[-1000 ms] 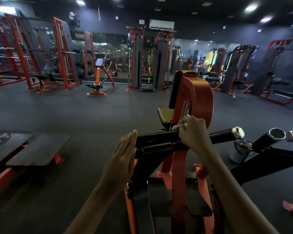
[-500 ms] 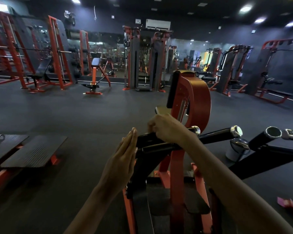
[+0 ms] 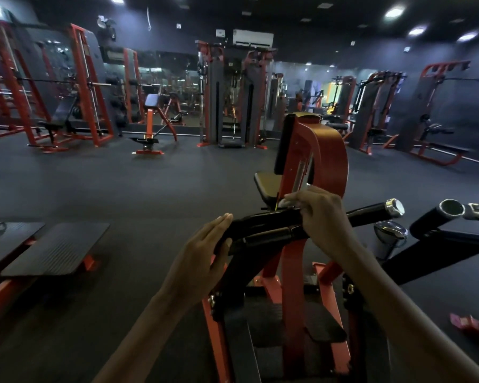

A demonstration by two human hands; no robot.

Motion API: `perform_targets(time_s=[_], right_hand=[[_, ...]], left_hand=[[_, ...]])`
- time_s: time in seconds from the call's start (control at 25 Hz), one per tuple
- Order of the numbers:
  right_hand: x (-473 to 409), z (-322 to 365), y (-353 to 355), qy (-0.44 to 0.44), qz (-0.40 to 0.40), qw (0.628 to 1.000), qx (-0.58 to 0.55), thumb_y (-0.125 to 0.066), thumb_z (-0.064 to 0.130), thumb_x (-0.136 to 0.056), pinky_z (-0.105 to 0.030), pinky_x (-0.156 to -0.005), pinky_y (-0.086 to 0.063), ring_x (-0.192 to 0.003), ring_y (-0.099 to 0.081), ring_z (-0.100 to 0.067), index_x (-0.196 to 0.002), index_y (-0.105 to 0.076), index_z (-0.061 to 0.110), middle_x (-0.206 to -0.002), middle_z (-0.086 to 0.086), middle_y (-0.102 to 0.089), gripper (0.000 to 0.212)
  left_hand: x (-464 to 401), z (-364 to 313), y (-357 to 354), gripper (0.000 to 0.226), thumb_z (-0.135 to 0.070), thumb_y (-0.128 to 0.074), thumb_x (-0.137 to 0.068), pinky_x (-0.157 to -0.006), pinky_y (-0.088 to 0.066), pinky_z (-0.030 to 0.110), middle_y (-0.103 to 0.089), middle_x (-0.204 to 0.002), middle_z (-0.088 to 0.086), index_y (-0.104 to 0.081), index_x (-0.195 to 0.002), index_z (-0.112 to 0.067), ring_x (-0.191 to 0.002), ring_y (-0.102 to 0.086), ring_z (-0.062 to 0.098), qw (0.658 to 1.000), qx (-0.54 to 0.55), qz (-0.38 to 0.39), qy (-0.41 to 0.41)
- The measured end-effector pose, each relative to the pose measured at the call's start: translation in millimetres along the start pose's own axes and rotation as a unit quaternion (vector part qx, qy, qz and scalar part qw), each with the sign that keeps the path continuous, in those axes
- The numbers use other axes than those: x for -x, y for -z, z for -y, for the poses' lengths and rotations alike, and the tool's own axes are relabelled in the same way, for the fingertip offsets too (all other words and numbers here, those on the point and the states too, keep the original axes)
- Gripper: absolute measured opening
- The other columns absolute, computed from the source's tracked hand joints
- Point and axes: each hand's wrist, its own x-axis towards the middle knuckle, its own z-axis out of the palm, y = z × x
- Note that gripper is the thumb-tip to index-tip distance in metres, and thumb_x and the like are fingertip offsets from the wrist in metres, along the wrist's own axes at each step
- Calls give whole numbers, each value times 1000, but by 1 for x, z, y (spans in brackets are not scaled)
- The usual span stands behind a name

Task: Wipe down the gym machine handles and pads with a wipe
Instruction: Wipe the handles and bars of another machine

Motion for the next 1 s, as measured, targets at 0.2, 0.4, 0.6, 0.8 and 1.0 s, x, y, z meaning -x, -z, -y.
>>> perform_targets(time_s=[0.2,0.4,0.6,0.8,1.0], right_hand=[[14,109,-73,128,18,982,-136,-60,2,-86,-10,-84,-46,-97,-58,-5,-106,-66,16,-109,-1,-62,26],[-5,173,-179,124,85,977,-154,-57,25,-87,-39,-66,-53,-81,-62,-20,-94,-65,18,-93,-1,-66,13],[-48,184,-244,106,83,979,-155,-65,24,-86,-39,-61,-52,-72,-62,-19,-86,-65,14,-84,-3,-67,9],[-93,178,-299,54,76,983,-157,-65,24,-84,-37,-60,-53,-71,-62,-16,-85,-66,17,-83,1,-66,7],[-147,133,-324,-66,28,992,-107,-67,25,-83,-36,-65,-55,-76,-63,-10,-90,-68,24,-87,8,-68,7]], left_hand=[[51,22,66,45,-29,-51,-89,-86,-37,-1,-58,-125,5,-53,-128,-7,-110,-46,-4,995,-41,-10,94],[113,67,164,39,-20,-58,-92,-99,-47,29,-57,-129,4,-53,-129,-10,-118,-52,8,967,-108,-49,227],[111,123,197,44,-18,-59,-91,-91,-35,0,-53,-134,3,-49,-134,-12,-115,-43,-1,951,-142,-33,274],[67,206,191,46,-20,-57,-92,-87,-28,-6,-52,-136,2,-45,-136,-14,-121,-44,2,965,-116,20,233],[-19,280,165,41,-23,-61,-90,-90,-23,-5,-49,-127,-14,-52,-131,-21,-111,-48,0,985,-99,66,128]])
